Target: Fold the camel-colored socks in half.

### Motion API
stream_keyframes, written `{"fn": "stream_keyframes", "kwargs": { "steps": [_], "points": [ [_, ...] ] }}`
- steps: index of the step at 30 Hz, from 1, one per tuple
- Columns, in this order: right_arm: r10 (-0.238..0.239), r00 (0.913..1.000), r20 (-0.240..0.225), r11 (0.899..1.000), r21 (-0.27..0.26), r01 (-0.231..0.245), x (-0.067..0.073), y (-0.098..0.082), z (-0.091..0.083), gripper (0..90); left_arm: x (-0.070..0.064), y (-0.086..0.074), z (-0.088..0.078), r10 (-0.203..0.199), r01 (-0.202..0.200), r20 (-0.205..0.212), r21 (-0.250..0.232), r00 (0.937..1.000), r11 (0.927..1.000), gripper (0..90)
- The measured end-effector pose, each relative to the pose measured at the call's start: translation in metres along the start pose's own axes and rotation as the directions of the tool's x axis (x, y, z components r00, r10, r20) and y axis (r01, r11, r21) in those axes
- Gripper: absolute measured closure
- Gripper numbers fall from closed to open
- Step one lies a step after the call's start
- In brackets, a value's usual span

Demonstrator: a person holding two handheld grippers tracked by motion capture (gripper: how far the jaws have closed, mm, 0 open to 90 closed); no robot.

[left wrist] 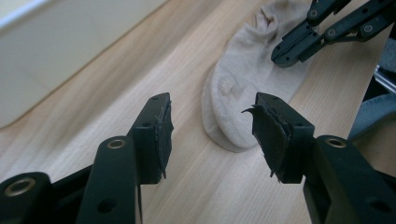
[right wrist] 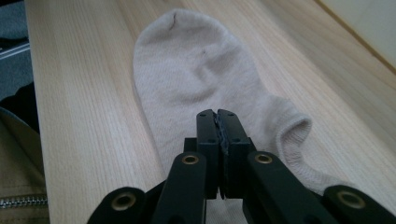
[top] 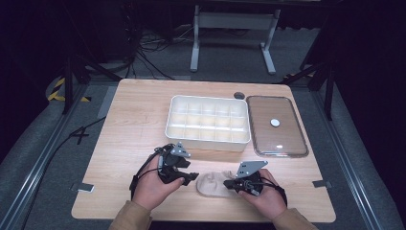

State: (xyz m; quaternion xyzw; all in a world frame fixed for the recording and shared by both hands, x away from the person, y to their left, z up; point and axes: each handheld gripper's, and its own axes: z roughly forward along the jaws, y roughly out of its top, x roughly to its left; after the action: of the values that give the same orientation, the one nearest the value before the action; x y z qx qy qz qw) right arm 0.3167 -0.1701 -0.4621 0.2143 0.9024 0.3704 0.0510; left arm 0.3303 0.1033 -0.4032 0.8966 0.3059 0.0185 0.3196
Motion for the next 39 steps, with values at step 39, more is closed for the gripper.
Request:
{"fn": "stream_keyframes", "kwargs": {
  "steps": [39],
  "points": [
    [-0.039,0.9991,-0.018,0.999,-0.017,0.039,0.001,-0.006,0.009,89.0,-0.015,-0.003,0.06,0.056,-0.049,-0.029,0.2,0.998,0.9786,71.0]
  ]
}}
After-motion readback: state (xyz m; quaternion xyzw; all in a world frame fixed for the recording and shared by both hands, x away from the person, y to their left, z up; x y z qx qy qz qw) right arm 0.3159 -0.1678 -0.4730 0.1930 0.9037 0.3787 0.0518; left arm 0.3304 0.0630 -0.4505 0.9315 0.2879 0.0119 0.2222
